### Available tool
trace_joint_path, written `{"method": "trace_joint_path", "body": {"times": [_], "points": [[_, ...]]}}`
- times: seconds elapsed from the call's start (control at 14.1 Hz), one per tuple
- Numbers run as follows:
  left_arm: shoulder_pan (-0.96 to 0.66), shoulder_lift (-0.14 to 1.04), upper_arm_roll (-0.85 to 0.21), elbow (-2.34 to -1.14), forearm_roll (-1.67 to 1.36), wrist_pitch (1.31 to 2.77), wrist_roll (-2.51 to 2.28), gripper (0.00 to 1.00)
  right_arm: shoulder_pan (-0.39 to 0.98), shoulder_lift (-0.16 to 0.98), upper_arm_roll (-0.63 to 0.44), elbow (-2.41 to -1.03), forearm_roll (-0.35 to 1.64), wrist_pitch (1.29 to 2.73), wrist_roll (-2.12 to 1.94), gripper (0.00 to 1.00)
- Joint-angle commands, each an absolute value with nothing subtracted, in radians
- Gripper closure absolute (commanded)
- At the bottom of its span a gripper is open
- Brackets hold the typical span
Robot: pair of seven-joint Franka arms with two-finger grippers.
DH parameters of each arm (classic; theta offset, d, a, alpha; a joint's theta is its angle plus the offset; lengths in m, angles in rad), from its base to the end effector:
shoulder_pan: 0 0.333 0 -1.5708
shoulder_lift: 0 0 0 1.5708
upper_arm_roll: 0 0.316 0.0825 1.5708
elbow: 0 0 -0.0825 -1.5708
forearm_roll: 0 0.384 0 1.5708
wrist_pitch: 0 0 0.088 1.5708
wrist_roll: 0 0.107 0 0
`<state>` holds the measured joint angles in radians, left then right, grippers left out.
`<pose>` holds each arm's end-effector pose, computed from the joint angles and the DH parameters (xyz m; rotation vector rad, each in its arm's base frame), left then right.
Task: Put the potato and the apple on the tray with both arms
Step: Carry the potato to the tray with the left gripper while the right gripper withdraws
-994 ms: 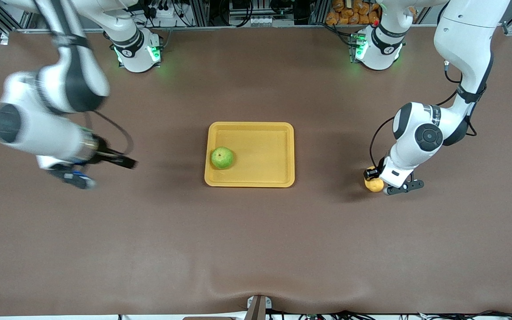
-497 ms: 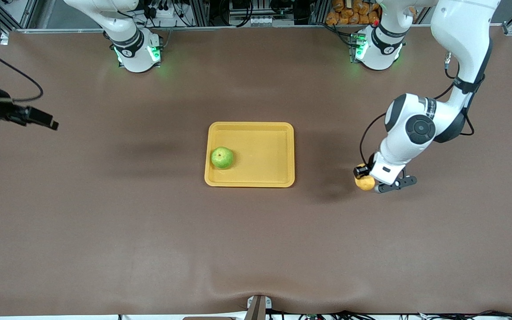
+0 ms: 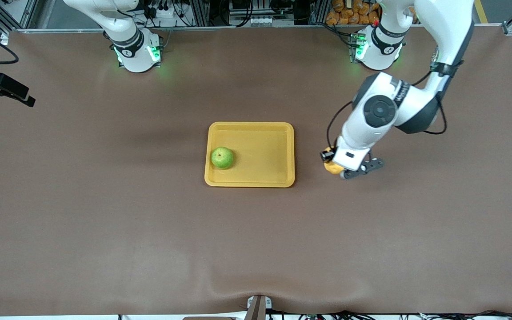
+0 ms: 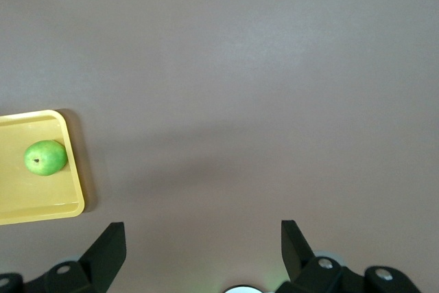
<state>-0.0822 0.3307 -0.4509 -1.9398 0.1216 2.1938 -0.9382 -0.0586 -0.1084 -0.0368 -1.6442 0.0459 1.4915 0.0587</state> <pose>0.5316 -0.2946 0.3260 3.0855 0.5460 -0.0938 0.5100 -0.0447 0.6413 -3.0814 0.2334 0.0672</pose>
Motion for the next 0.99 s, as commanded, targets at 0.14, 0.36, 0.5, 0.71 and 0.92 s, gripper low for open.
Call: {"method": "trace_joint_path", "body": {"times": [0.14, 0.36, 0.5, 0.71, 0.92], "points": [[-0.242, 0.457, -0.446, -1.820, 0.147, 2.175, -1.181, 1.00, -0.035, -0.094, -0.046, -1.623, 0.041, 1.474, 0.043, 0.00], [-0.311, 0.500, -0.445, -1.787, 0.169, 2.175, -1.310, 1.00, -0.035, -0.094, -0.043, -1.617, 0.029, 1.474, 0.009, 0.00], [-0.354, 0.529, -0.443, -1.786, 0.198, 2.175, -1.374, 1.00, -0.035, -0.092, -0.043, -1.620, 0.031, 1.474, 0.014, 0.00], [-0.394, 0.578, -0.442, -1.781, 0.285, 2.175, -1.448, 1.00, -0.044, -0.075, -0.048, -1.617, 0.029, 1.476, 0.015, 0.00], [-0.417, 0.624, -0.442, -1.760, 0.351, 2.175, -1.453, 1.00, -0.049, -0.072, -0.049, -1.615, 0.038, 1.477, 0.015, 0.00]]}}
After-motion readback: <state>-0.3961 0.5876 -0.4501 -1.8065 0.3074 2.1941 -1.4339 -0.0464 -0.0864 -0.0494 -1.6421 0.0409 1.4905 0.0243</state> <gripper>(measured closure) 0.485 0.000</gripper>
